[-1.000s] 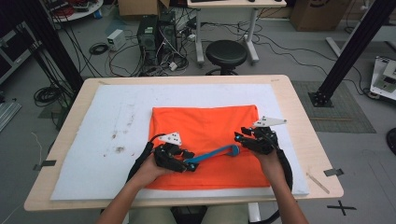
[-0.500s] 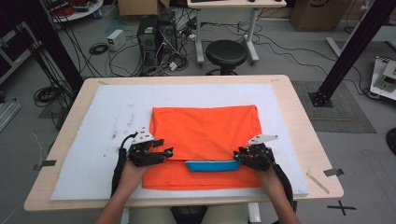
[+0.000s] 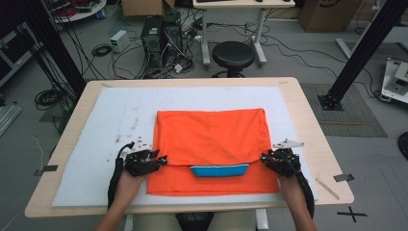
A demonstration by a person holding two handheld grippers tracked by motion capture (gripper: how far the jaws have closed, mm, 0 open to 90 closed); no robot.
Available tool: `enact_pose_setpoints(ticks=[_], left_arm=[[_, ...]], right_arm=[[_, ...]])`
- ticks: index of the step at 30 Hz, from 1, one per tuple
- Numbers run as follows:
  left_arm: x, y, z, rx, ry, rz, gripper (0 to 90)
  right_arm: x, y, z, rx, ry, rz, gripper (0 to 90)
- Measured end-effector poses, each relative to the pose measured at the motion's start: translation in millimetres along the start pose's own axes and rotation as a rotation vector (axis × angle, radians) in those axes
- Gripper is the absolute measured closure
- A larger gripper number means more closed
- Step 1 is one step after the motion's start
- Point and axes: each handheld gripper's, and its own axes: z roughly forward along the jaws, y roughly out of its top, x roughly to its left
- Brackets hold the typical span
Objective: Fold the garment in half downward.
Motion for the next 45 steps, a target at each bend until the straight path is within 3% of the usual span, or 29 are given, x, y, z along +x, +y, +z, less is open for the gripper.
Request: enact_pose_setpoints(ticks=[1, 4, 7, 9, 18, 25, 30, 33, 35, 37, 39, 41, 45], left_arm=[[-2.4, 0.0, 0.4, 0.001, 0.014, 0.027, 64.7], [-6.5, -0.5, 1.2, -0.006, 0.033, 0.047, 72.5], [-10.6, -1.0, 0.5, -0.009, 0.062, 0.079, 82.1], [-11.0, -1.3, -0.6, -0.014, 0.068, 0.078, 83.4], [-1.0, 0.5, -18.1, -0.079, -0.007, 0.009, 83.6], [6.7, 0.1, -40.4, -0.129, -0.094, -0.032, 83.5], [6.6, -4.6, -53.7, -0.136, -0.141, -0.033, 83.4], [6.8, -7.0, -50.8, -0.123, -0.138, -0.036, 83.1], [6.8, -8.7, -48.3, -0.114, -0.135, -0.038, 83.0], [7.2, -9.9, -46.5, -0.108, -0.134, -0.031, 82.7], [7.4, -10.5, -44.1, -0.102, -0.133, -0.035, 82.7], [8.0, -11.6, -41.2, -0.094, -0.132, -0.033, 82.7], [7.7, -13.4, -38.1, -0.078, -0.139, -0.030, 82.7]], right_arm=[[0.7, 0.1, -0.2, 0.003, -0.005, 0.005, 68.1], [3.7, 1.1, 0.1, 0.011, -0.014, -0.004, 73.9], [5.0, 1.3, 0.4, 0.013, 0.022, -0.009, 89.4], [4.4, 1.3, 0.3, 0.012, 0.029, -0.011, 90.0], [-0.3, -1.6, -19.5, -0.042, 0.097, 0.012, 90.0], [6.8, 2.1, -45.6, -0.079, 0.108, -0.032, 90.0], [11.1, 2.5, -60.0, -0.075, 0.132, -0.052, 90.0], [9.6, 2.7, -54.8, -0.042, 0.129, -0.069, 89.1], [6.7, 2.4, -49.9, -0.031, 0.117, -0.045, 78.1], [3.2, 2.7, -52.3, -0.073, 0.102, -0.008, 68.8], [1.2, 4.7, -54.7, -0.090, 0.087, 0.020, 68.3], [-0.4, 7.1, -51.0, -0.073, 0.077, 0.023, 68.3], [-2.3, 12.0, -27.1, 0.016, 0.098, 0.043, 68.2]])
